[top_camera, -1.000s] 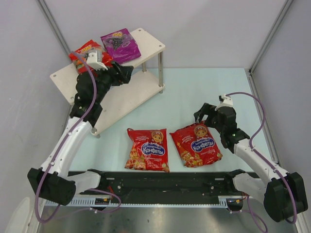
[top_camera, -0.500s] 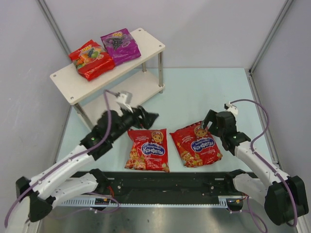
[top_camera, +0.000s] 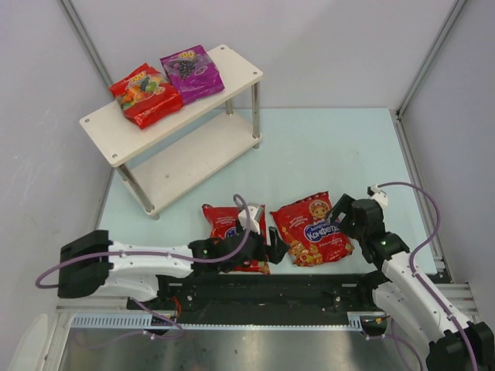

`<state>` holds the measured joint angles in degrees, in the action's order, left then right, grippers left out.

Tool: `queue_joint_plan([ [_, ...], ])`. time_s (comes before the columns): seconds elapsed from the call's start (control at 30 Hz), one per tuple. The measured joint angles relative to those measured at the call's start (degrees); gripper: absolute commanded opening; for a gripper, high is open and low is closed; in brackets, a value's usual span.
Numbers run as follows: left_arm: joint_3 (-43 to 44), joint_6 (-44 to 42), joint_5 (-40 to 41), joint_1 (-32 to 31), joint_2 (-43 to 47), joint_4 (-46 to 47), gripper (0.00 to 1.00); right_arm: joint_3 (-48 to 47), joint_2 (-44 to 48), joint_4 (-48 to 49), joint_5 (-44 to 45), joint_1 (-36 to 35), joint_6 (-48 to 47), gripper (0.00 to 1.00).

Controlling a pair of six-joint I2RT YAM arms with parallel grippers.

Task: Place and organize the candy bags onto the shelf

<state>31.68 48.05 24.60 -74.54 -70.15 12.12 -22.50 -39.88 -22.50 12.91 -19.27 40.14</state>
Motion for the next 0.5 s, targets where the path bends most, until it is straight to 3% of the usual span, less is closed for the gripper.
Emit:
queue_joint_plan([
  [0.27,11.06,12.13,14.62,-10.34,-21.03,-1.92,1.0,2.01,3.02,-0.92,-0.7,0.0,1.03,0.93],
  [0.5,16.46,24.37,21.73,-12.79,-28.89,-7.63,1.0,2.71,4.33,-1.31,-0.79,0.0,0.9,0.83],
])
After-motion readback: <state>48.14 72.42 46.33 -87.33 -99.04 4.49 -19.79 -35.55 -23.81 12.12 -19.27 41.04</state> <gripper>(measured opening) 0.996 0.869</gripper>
